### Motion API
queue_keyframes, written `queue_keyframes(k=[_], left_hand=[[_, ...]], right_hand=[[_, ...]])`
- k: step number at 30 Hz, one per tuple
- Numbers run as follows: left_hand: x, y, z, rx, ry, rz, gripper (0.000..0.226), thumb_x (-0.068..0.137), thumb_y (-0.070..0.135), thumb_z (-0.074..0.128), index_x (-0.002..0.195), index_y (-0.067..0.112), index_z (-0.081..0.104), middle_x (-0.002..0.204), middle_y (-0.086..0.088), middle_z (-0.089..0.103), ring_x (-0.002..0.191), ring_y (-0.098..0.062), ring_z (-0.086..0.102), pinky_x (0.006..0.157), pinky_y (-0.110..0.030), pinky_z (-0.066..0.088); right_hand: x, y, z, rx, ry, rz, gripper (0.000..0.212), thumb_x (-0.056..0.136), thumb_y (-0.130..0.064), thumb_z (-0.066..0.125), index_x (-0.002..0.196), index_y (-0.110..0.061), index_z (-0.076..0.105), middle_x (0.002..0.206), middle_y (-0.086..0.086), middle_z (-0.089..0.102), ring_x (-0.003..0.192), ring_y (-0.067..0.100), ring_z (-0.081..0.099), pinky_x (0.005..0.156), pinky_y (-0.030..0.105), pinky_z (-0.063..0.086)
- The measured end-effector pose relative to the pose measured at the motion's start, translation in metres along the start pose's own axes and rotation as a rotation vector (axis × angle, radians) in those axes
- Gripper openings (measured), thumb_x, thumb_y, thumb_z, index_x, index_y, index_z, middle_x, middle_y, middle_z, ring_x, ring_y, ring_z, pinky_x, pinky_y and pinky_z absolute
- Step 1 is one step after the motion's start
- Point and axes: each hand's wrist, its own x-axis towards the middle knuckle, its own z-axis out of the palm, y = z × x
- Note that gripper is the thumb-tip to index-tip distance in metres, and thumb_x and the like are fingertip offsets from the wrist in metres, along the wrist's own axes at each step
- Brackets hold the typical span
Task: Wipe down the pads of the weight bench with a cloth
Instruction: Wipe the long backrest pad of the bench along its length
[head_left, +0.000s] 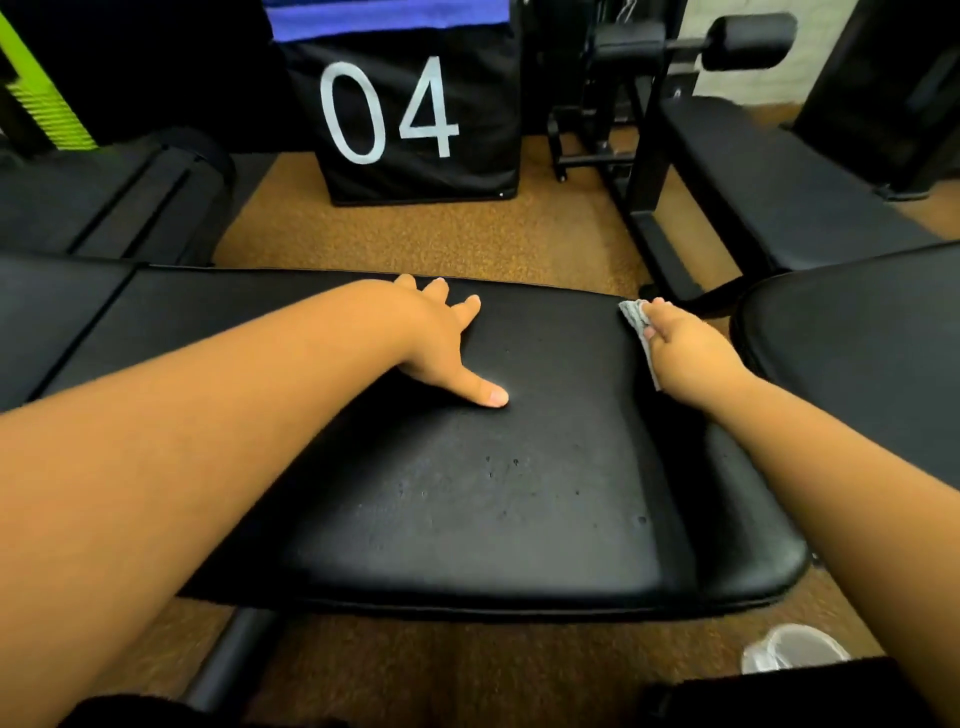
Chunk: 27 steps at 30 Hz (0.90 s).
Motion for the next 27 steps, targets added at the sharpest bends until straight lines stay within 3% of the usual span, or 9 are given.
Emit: queue_keyframes(k=[5,8,11,15,17,20,22,24,27], left_hand=[[-0.007,-0.001,0.007,-0.112,0.05,-0.015,0.123,0.06,0.092,0.046,0.153,0.037,-0.013,0.163,-0.001,-0.015,0.149,-0.035,-0.01,0.116,-0.062,0.01],[-0.012,0.0,0.014,-0.164,0.127,-0.018,0.12,0.065,0.09,0.048,0.155,0.034,-0.007,0.164,-0.001,-0.011,0.149,-0.033,-0.009,0.116,-0.064,0.008],[-0.022,0.008,0.02,-0.122,0.296,-0.034,0.116,0.07,0.085,0.05,0.156,0.027,-0.002,0.164,-0.005,-0.008,0.15,-0.034,-0.007,0.116,-0.064,0.009],[-0.047,0.028,0.034,-0.194,0.523,0.016,0.1,0.084,0.067,0.056,0.156,0.023,0.003,0.164,-0.005,-0.009,0.15,-0.03,-0.009,0.117,-0.061,0.01],[-0.063,0.031,0.045,-0.355,0.574,0.012,0.087,0.09,0.062,0.05,0.156,0.024,0.008,0.164,-0.003,-0.006,0.15,-0.028,-0.009,0.118,-0.059,0.009],[-0.083,0.03,0.063,-0.449,0.647,-0.033,0.071,0.095,0.06,0.038,0.154,0.025,0.019,0.164,-0.001,0.003,0.15,-0.026,-0.006,0.117,-0.058,0.008],[-0.092,0.026,0.075,-0.441,0.696,-0.076,0.065,0.096,0.06,0.032,0.151,0.025,0.028,0.164,-0.002,0.009,0.15,-0.027,-0.005,0.117,-0.06,0.008],[-0.098,0.023,0.086,-0.437,0.735,-0.117,0.062,0.097,0.059,0.026,0.148,0.025,0.036,0.163,-0.003,0.014,0.15,-0.028,-0.003,0.116,-0.061,0.007],[-0.104,0.021,0.099,-0.427,0.778,-0.14,0.062,0.097,0.059,0.023,0.144,0.023,0.043,0.161,-0.005,0.02,0.15,-0.029,-0.002,0.116,-0.062,0.006]], right_hand=[[-0.065,-0.035,0.018,-0.034,-0.013,-0.106,0.044,0.099,-0.007,0.038,0.143,-0.001,0.038,0.151,0.021,0.034,0.14,0.037,0.031,0.115,0.044,0.026],[-0.113,-0.031,0.016,-0.022,-0.055,-0.223,0.044,0.1,-0.007,0.039,0.144,-0.003,0.037,0.152,0.018,0.034,0.142,0.033,0.029,0.115,0.036,0.023],[-0.123,0.008,-0.008,-0.022,-0.033,-0.085,0.049,0.101,-0.011,0.039,0.149,-0.011,0.031,0.158,0.009,0.025,0.147,0.024,0.022,0.115,0.026,0.017],[-0.127,0.02,-0.013,0.002,0.012,0.094,0.045,0.101,-0.006,0.037,0.146,-0.002,0.033,0.156,0.016,0.027,0.144,0.03,0.025,0.114,0.032,0.021],[-0.135,-0.008,-0.001,-0.004,0.063,0.064,0.042,0.097,-0.002,0.038,0.138,-0.004,0.041,0.148,0.017,0.035,0.135,0.035,0.035,0.106,0.039,0.031],[-0.158,-0.067,0.021,-0.014,0.054,-0.016,0.036,0.091,-0.004,0.037,0.124,-0.018,0.042,0.129,0.006,0.041,0.115,0.033,0.046,0.076,0.039,0.036],[-0.177,-0.101,0.034,0.008,0.024,-0.186,0.048,0.089,-0.001,0.036,0.133,-0.02,0.04,0.139,0.003,0.036,0.127,0.03,0.039,0.09,0.04,0.036],[-0.191,-0.107,0.035,0.027,-0.013,-0.345,0.055,0.091,0.003,0.036,0.144,-0.014,0.035,0.152,0.006,0.029,0.143,0.027,0.024,0.112,0.035,0.022],[-0.195,-0.063,0.021,0.103,0.055,-0.25,0.042,0.097,-0.014,0.034,0.136,-0.007,0.046,0.14,0.016,0.046,0.132,0.035,0.041,0.108,0.042,0.032]])
